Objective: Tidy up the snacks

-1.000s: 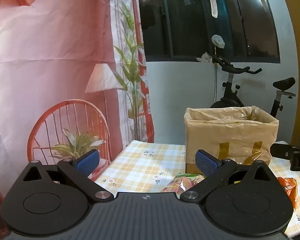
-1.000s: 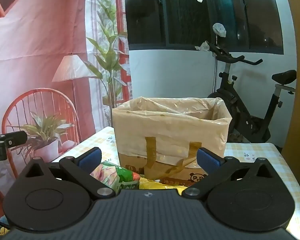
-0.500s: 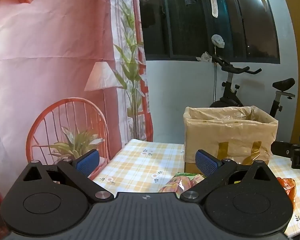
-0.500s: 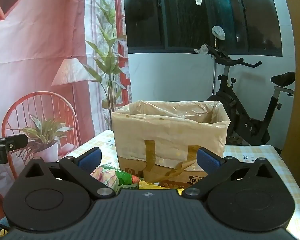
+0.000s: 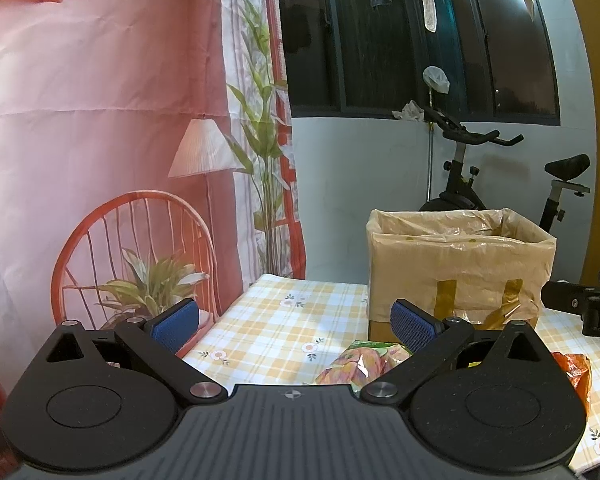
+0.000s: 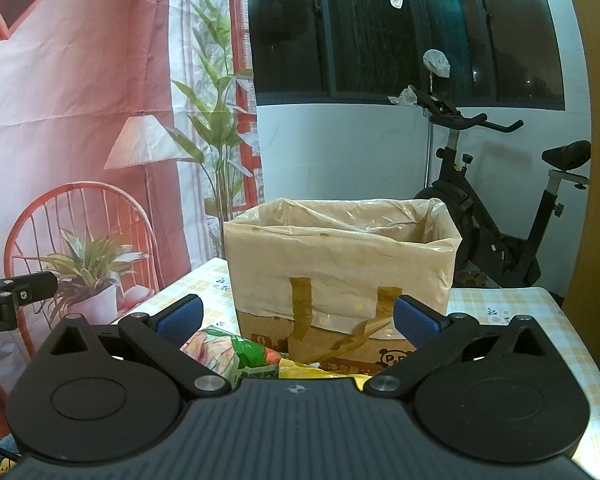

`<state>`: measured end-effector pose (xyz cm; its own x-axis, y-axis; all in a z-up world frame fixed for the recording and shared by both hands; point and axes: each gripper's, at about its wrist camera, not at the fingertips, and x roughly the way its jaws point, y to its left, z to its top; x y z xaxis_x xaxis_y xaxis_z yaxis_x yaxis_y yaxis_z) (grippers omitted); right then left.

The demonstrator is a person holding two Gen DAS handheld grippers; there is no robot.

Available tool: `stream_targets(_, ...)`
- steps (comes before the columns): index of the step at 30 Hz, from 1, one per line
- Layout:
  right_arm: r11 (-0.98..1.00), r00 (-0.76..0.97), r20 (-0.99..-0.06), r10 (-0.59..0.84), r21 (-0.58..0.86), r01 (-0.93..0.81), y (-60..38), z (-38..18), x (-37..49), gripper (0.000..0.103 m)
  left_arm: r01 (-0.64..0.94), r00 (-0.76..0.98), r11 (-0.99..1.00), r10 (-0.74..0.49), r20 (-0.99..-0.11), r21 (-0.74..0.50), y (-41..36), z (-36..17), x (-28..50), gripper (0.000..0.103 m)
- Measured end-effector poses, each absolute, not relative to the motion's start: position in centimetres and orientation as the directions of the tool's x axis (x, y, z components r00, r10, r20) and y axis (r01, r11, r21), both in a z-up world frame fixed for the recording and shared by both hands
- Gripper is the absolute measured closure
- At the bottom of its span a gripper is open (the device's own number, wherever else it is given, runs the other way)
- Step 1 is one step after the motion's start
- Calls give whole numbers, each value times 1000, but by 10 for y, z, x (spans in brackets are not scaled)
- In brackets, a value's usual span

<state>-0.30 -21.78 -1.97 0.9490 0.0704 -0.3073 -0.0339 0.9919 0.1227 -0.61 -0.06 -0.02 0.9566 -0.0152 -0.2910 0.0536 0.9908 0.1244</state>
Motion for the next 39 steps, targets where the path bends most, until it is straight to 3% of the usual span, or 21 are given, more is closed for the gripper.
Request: stream_targets(39, 989, 950, -302, 85, 142, -43, -217, -21, -4, 0, 45, 951, 992, -7, -308, 118, 0, -5, -5, 0)
